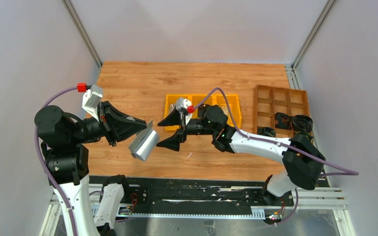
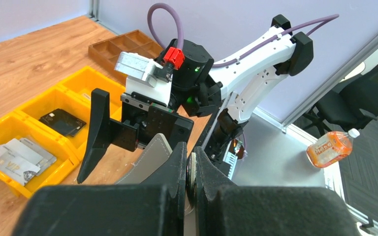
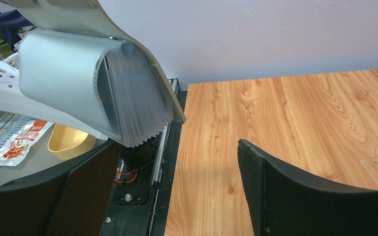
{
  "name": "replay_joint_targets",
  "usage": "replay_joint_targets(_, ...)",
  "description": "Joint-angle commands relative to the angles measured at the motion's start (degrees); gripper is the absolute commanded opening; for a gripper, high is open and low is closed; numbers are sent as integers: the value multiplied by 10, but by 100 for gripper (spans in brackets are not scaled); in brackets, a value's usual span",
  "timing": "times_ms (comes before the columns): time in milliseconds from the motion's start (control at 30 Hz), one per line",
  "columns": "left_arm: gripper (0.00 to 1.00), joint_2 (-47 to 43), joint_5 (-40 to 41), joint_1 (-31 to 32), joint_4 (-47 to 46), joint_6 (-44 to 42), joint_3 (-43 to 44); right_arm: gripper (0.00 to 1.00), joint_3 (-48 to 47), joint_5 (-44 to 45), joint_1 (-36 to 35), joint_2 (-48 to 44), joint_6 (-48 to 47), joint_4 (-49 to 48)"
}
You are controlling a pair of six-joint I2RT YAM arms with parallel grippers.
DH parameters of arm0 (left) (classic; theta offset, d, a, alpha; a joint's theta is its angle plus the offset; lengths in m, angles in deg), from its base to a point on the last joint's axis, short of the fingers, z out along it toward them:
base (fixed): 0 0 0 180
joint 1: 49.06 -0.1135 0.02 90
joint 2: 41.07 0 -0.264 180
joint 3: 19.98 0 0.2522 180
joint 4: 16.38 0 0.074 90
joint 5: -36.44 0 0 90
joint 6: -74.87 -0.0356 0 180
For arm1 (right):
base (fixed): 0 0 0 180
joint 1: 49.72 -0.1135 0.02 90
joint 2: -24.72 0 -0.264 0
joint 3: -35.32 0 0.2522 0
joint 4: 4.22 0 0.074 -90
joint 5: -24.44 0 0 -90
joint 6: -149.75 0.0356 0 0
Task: Take the credit cards out of the card holder
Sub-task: Remove the credit card from the card holder.
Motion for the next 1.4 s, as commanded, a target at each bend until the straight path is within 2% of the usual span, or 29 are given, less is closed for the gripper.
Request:
replay_joint_targets(0, 0, 4, -6, 0, -9, 13, 19, 92, 4, 0, -7, 8, -2, -40)
replay_joint_targets(433, 0, 6, -5, 0, -9, 18, 24, 92, -27, 61, -20, 30, -18, -52)
replay_joint_targets(833, 0, 9, -2, 0, -9, 15, 18, 92, -28, 81, -37, 30, 45, -195)
replay_joint_targets(1167, 0, 13, -2, 0, -9, 11, 15, 92, -44, 55, -61, 32, 65, -220)
replay_joint_targets(1367, 0, 15, -8, 0, -9, 10, 16, 92, -55, 50, -68, 61, 123, -293)
